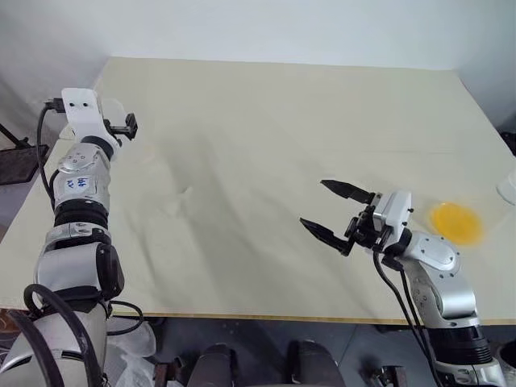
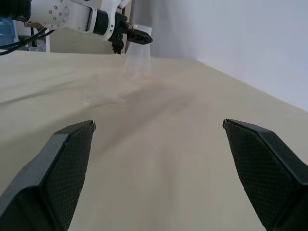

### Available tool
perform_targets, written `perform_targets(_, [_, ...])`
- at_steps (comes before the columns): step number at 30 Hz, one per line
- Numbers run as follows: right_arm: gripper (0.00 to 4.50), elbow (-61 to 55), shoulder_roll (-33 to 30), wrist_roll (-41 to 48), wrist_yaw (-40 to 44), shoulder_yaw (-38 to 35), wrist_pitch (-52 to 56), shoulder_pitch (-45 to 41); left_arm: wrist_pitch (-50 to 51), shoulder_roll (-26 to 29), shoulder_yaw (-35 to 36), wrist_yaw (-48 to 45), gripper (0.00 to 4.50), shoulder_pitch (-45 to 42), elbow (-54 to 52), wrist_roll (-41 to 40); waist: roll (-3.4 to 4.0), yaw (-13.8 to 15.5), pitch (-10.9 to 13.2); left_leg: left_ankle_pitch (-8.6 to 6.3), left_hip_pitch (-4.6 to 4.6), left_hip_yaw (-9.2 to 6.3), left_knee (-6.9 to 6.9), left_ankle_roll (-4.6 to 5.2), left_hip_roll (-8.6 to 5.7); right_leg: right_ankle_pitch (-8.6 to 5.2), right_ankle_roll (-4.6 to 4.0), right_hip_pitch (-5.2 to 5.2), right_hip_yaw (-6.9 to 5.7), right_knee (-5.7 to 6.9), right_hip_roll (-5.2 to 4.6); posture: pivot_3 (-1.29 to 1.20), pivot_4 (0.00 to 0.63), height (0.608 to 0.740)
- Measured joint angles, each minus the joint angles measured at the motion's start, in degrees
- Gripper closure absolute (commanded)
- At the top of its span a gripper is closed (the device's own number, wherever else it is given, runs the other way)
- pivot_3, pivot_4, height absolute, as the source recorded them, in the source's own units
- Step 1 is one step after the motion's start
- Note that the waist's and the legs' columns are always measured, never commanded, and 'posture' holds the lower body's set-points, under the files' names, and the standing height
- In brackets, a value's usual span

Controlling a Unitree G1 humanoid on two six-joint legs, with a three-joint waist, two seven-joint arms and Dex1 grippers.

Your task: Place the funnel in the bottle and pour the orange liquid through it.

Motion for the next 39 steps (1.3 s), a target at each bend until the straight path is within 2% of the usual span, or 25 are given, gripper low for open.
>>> perform_targets(2, [0.00,-0.04,0.01,0.00,-0.35,0.00,0.00,0.29,-0.71,0.00,-0.26,-0.20,0.59,-0.73,1.43,0.26,-0.01,0.00,0.01,0.00,0.00,0.00,0.00,0.00,0.00,0.00,0.00,0.00,0.00,0.00,0.00,0.00,0.150,0.740])
perform_targets(7, [0.00,-0.16,0.12,-0.04,-0.93,0.00,-0.10,1.30,-2.84,0.00,-0.55,-0.33,2.09,-1.95,3.22,0.72,-0.03,-0.03,0.02,0.00,0.00,0.00,0.00,0.00,0.00,0.00,0.00,0.00,-0.01,0.02,0.00,0.00,0.150,0.740])
perform_targets(8, [0.00,-0.16,0.15,-0.06,-1.06,0.00,-0.17,1.46,-3.25,0.00,-0.54,-0.40,2.15,-1.94,3.30,0.71,-0.04,-0.04,0.02,0.00,0.00,0.00,0.00,0.00,0.00,0.00,0.00,0.00,-0.01,0.02,0.00,0.00,0.150,0.740])
perform_targets(16, [0.00,-0.40,-0.29,-0.60,-1.50,-0.38,-0.34,2.97,-6.29,-0.03,-0.29,-6.11,2.15,-0.59,1.44,-0.67,-0.05,-0.12,0.03,0.00,0.00,0.00,0.01,0.00,0.00,0.00,0.00,-0.01,-0.01,0.04,0.00,0.00,0.150,0.740])
perform_targets(21, [0.00,-3.37,-4.13,-0.47,-1.73,-5.81,-0.32,6.97,-0.61,-4.36,-0.21,-23.82,2.15,0.92,-11.78,-8.97,-0.13,0.84,0.06,0.00,-0.13,-0.19,0.13,0.01,-0.05,0.01,0.02,0.04,-0.03,0.05,-0.02,0.00,0.150,0.740])
perform_targets(25, [0.00,-4.61,-6.73,-0.89,-1.48,-10.08,-1.56,13.17,10.70,-8.95,-7.65,-40.34,2.15,2.69,-27.06,-14.24,-0.13,1.18,0.06,-0.01,-0.09,-0.14,0.03,0.01,-0.08,0.01,0.02,0.06,-0.03,0.02,-0.02,0.00,0.150,0.740])
perform_targets(28, [0.00,-5.99,-7.44,-0.91,-1.74,-13.22,-1.59,17.89,13.64,-12.29,-16.48,-48.82,2.15,4.02,-32.35,-13.12,-0.12,0.99,0.06,-0.01,-0.06,0.01,0.00,0.02,-0.03,0.01,0.02,0.03,-0.01,-0.03,0.00,0.00,0.150,0.740])
perform_targets(33, [0.00,-11.30,-7.30,-0.90,-3.95,-16.13,-1.44,23.70,5.82,-18.16,-25.11,-52.89,2.15,4.14,-29.29,-6.66,-0.12,0.06,0.06,0.00,0.08,0.43,0.03,0.01,0.10,0.01,0.01,-0.02,0.12,-0.06,0.01,0.00,0.150,0.740])
perform_targets(39, [0.00,-16.09,-5.31,-1.17,-7.46,-16.12,-0.77,27.09,-0.68,-22.69,-25.35,-51.64,2.15,3.16,-22.26,-3.90,-0.12,0.52,0.06,0.01,0.05,0.43,0.08,0.04,0.08,0.01,0.01,-0.05,0.15,-0.05,-0.01,0.00,0.150,0.740])
